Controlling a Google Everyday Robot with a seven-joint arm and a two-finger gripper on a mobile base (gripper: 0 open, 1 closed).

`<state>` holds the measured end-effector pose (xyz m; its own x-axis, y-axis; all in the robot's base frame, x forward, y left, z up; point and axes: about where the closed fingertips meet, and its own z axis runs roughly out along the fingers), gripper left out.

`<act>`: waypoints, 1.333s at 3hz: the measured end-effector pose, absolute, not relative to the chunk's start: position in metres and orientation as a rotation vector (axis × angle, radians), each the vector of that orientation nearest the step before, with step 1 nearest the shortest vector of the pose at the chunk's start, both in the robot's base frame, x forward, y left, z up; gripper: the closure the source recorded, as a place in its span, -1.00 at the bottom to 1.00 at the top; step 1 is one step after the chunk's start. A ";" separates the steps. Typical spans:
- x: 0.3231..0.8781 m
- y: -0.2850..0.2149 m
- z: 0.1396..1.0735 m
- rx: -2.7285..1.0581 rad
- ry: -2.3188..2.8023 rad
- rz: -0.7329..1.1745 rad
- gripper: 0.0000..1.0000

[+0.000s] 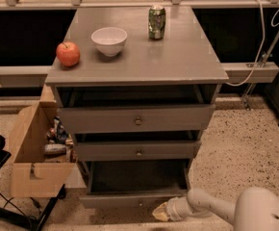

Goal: Close bottom drawer

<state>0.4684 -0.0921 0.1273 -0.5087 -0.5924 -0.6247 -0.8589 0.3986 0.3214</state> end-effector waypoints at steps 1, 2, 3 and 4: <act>0.513 -0.078 0.137 -1.283 2.220 0.843 1.00; 0.526 -0.074 0.142 -1.294 2.212 0.829 1.00; 0.553 -0.067 0.151 -1.311 2.203 0.798 1.00; 0.585 -0.059 0.159 -1.323 2.200 0.764 1.00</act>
Offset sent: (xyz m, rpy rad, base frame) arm 0.1219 0.0323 0.0404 -0.0491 -0.1134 0.0458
